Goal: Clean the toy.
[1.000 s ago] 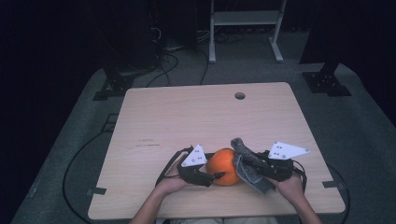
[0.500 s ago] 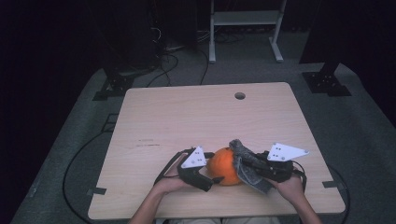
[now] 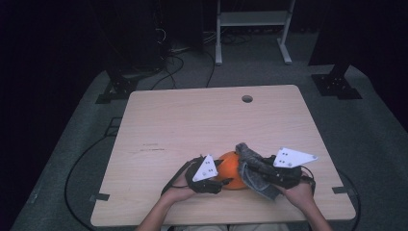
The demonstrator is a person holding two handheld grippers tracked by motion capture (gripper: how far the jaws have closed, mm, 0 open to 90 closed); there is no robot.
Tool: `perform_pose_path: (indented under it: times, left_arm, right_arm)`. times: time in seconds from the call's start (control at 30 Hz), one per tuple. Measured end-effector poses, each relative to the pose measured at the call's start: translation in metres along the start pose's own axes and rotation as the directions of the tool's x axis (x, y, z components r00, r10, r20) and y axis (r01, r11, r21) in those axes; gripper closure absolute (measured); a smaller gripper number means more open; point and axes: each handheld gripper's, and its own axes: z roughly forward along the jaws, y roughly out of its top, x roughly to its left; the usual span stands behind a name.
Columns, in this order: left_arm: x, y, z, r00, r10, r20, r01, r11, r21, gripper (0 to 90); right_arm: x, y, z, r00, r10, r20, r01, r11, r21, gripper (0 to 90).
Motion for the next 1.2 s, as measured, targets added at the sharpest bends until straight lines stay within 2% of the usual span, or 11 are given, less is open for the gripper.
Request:
perform_pose_path:
  times: [0.07, 0.17, 0.23, 0.33, 0.4, 0.47, 0.53, 0.7, 0.83, 1.0, 1.2]
  left_arm:
    - [0.001, -0.001, 0.001, 1.0000, -0.003, -0.002, 0.003, 0.9998, 0.018, 40.5]
    - [-0.001, -0.003, 0.004, 0.9993, -0.009, 0.036, 0.007, 0.9992, 0.039, 40.6]
    - [0.001, -0.005, 0.002, 0.9986, -0.016, 0.050, 0.014, 0.9990, 0.042, 40.7]
    - [0.004, -0.009, -0.001, 0.9956, -0.016, 0.092, 0.012, 0.9990, 0.044, 39.1]
    - [0.003, -0.009, 0.000, 0.9974, -0.007, 0.072, 0.005, 0.9998, 0.020, 29.6]
    - [0.004, -0.006, 0.005, 0.9991, -0.033, 0.027, 0.033, 0.9994, 0.002, 17.6]
    - [0.004, -0.007, 0.012, 0.9984, -0.046, 0.033, 0.045, 0.9986, 0.026, 10.6]
    - [-0.001, -0.011, 0.014, 0.9967, -0.054, 0.061, 0.051, 0.9977, 0.045, 26.7]
    - [0.000, -0.011, 0.013, 0.9956, -0.065, 0.067, 0.063, 0.9973, 0.039, 30.3]
    - [-0.001, -0.001, 0.007, 0.9991, -0.039, 0.017, 0.039, 0.9987, 0.033, 34.6]
    - [0.009, 0.000, -0.008, 0.9974, -0.019, -0.069, 0.024, 0.9975, 0.066, 37.0]
  right_arm:
    - [0.000, -0.003, 0.000, 0.9997, 0.021, -0.012, -0.021, 1.000, -0.006, 75.4]
    - [0.017, 0.006, 0.009, 0.9973, -0.036, -0.064, 0.035, 0.999, -0.015, 75.4]
    - [0.019, 0.009, 0.014, 0.9969, -0.055, -0.056, 0.055, 0.998, -0.002, 75.3]
    - [0.008, 0.002, 0.011, 0.9994, -0.022, -0.027, 0.023, 1.000, 0.002, 75.2]
    - [0.001, -0.006, 0.008, 0.9995, 0.023, -0.022, -0.023, 1.000, 0.011, 75.2]
    - [0.001, -0.010, 0.008, 0.9998, 0.019, -0.008, -0.019, 1.000, 0.025, 75.3]
    - [0.003, -0.009, 0.007, 0.9997, 0.018, -0.019, -0.017, 1.000, 0.024, 75.2]
    - [0.015, 0.001, 0.013, 0.9984, -0.035, -0.043, 0.036, 0.999, 0.020, 75.3]
    - [-0.004, -0.009, 0.010, 0.9998, 0.021, -0.005, -0.020, 0.999, 0.035, 75.2]
    - [0.001, -0.007, 0.002, 0.9995, 0.029, -0.014, -0.029, 1.000, 0.002, 75.2]
    - [0.005, 0.011, 0.023, 0.9981, -0.011, -0.061, 0.007, 0.998, -0.067, 75.2]
